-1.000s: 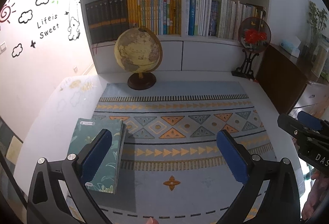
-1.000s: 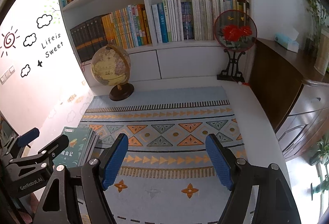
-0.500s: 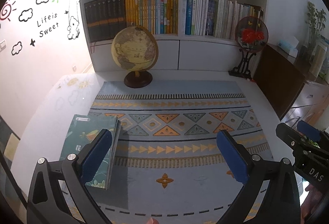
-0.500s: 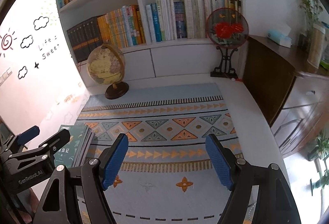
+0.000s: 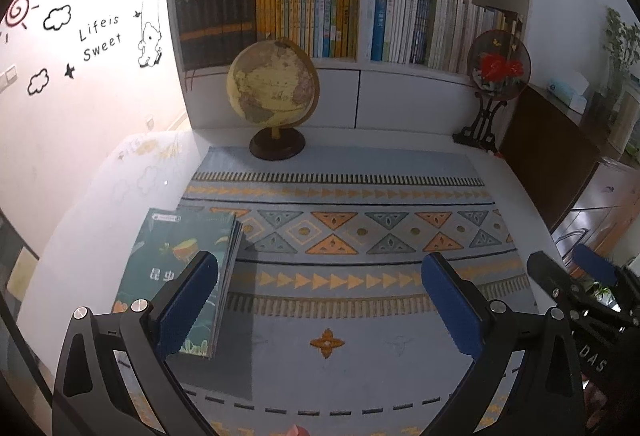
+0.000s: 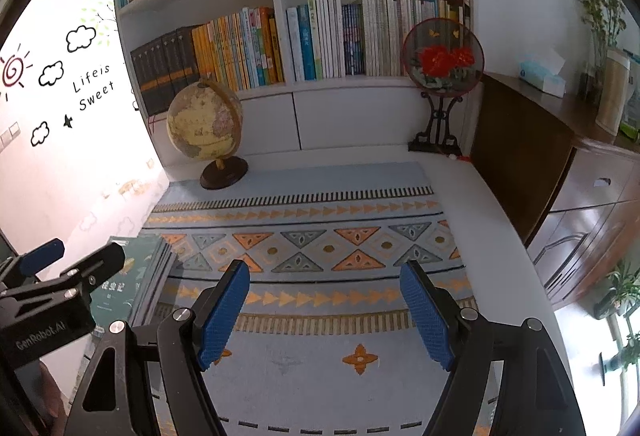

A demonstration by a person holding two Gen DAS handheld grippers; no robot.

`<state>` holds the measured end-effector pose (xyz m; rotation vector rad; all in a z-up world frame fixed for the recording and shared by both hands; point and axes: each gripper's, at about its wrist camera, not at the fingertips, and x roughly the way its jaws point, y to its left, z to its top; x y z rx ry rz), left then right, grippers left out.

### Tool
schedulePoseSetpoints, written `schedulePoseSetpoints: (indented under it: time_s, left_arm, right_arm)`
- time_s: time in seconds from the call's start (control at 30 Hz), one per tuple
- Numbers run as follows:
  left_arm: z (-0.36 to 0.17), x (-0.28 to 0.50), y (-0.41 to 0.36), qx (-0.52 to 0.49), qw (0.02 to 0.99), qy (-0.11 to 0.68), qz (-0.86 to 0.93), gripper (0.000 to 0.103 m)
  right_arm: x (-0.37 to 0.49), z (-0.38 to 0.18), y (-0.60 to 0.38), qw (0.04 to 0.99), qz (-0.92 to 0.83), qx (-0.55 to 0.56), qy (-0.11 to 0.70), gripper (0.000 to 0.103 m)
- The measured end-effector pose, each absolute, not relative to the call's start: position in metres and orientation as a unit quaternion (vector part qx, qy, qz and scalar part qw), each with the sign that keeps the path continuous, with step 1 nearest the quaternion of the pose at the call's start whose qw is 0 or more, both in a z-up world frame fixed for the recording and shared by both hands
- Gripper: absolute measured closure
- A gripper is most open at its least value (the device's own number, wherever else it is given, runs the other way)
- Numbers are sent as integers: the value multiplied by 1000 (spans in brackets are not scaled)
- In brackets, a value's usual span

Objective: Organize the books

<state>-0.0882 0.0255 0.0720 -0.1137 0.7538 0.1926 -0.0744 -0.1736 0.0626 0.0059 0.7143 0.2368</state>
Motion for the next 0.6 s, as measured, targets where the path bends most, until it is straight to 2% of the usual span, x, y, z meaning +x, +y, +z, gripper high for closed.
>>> schedulePoseSetpoints:
  time_s: [0.6]
  left_arm:
    - [61,-94,18,-48,920,377,95,1]
  right_arm:
    - [-82,53,-167,928,124,-4,352,27]
